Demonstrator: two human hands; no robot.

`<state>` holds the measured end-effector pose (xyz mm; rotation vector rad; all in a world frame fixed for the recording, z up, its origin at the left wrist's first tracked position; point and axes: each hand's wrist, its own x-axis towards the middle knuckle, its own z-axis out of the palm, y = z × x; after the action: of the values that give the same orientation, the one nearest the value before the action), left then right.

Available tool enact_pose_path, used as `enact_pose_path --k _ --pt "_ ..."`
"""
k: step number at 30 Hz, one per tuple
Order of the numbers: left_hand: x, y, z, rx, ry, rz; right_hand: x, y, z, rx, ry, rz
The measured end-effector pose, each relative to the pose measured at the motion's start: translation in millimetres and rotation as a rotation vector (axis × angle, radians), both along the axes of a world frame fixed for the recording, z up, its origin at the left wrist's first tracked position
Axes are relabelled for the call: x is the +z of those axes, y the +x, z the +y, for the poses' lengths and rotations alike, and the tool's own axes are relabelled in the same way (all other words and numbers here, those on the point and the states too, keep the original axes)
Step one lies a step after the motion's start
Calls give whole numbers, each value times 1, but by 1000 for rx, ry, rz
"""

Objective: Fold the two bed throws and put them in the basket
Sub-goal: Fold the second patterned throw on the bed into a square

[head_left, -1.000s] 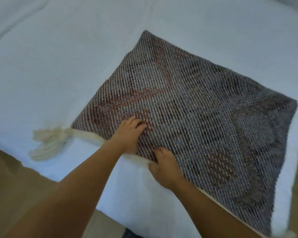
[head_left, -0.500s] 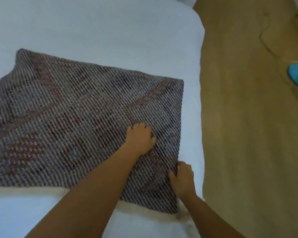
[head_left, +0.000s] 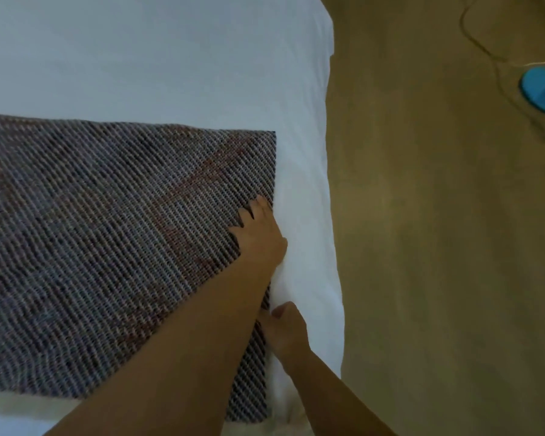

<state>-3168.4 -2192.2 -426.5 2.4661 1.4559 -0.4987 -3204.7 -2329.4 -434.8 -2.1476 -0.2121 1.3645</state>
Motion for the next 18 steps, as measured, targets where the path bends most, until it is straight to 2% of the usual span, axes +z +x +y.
enact_pose_path --k 4,13,18 --pt "-2 -9 14 -34 60 -38 2 -1 0 17 62 96" --pt "32 -45 62 337 -151 -600 41 -60 29 10 240 89" --pt "49 -93 97 470 -242 -794 59 -126 76 -95 247 149"
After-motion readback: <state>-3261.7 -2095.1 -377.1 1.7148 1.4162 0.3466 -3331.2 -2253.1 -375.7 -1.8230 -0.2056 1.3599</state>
